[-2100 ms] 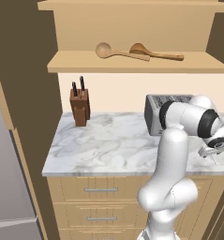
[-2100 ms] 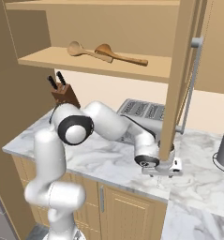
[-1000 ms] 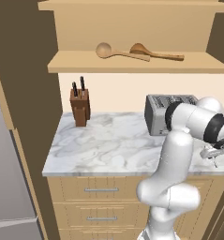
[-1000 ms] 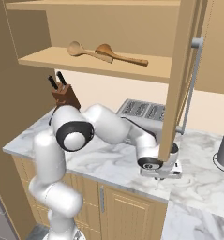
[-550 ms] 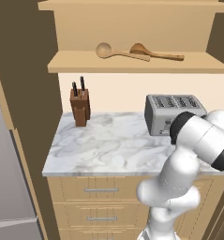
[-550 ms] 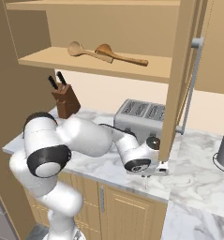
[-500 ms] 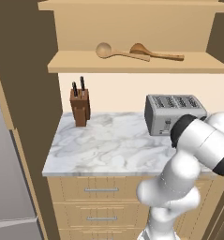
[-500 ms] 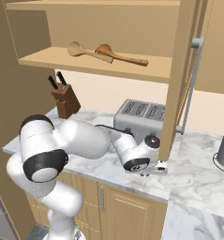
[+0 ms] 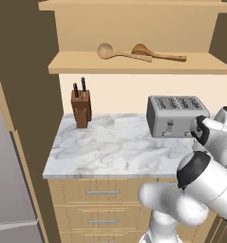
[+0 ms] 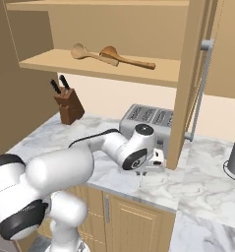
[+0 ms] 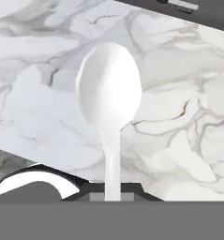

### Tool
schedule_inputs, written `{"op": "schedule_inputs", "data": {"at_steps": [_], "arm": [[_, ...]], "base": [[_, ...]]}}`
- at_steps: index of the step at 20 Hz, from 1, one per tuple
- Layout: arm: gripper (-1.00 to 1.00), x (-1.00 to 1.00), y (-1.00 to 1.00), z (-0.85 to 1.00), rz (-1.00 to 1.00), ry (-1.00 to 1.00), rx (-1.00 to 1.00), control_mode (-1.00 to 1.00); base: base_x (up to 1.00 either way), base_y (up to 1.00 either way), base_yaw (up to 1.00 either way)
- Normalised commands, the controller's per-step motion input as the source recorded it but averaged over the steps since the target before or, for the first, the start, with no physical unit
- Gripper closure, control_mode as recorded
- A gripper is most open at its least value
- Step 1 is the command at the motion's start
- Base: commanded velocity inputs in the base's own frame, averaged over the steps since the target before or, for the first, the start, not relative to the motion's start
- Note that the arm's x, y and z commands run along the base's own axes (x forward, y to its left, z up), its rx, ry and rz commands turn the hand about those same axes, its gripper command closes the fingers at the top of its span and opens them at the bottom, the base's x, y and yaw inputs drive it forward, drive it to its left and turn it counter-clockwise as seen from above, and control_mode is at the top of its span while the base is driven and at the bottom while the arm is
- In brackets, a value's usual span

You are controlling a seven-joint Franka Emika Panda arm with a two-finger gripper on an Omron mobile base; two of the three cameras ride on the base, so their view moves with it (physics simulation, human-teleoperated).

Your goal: Organize the utensils by type. Pick up the wooden spoons from the counter and place them in the open cabinet. Then pick up the metallic utensils from the counter and place them in the open drawer.

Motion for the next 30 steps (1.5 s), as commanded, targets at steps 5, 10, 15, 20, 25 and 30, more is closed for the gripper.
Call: {"op": "schedule_inputs", "data": {"at_steps": [5, 10, 15, 20, 25, 30], "arm": [[1.00, -0.12, 0.33, 0.55, 0.00, 0.00, 0.03, -1.00], [1.00, 0.00, 0.37, 0.65, 0.00, 0.00, 0.05, -1.00], [1.00, 0.00, 0.20, 0.54, 0.00, 0.00, 0.00, -1.00], [1.00, -0.13, 0.21, 0.38, 0.00, 0.00, 0.00, -1.00], [1.00, -0.09, 0.25, 0.05, 0.00, 0.00, 0.00, -1.00], [1.00, 0.00, 0.02, 0.00, 0.00, 0.00, 0.00, -1.00]], "base": [[0.00, 0.00, 0.00], [0.00, 0.00, 0.00], [0.00, 0.00, 0.00], [0.00, 0.00, 0.00], [0.00, 0.00, 0.00], [0.00, 0.00, 0.00]]}}
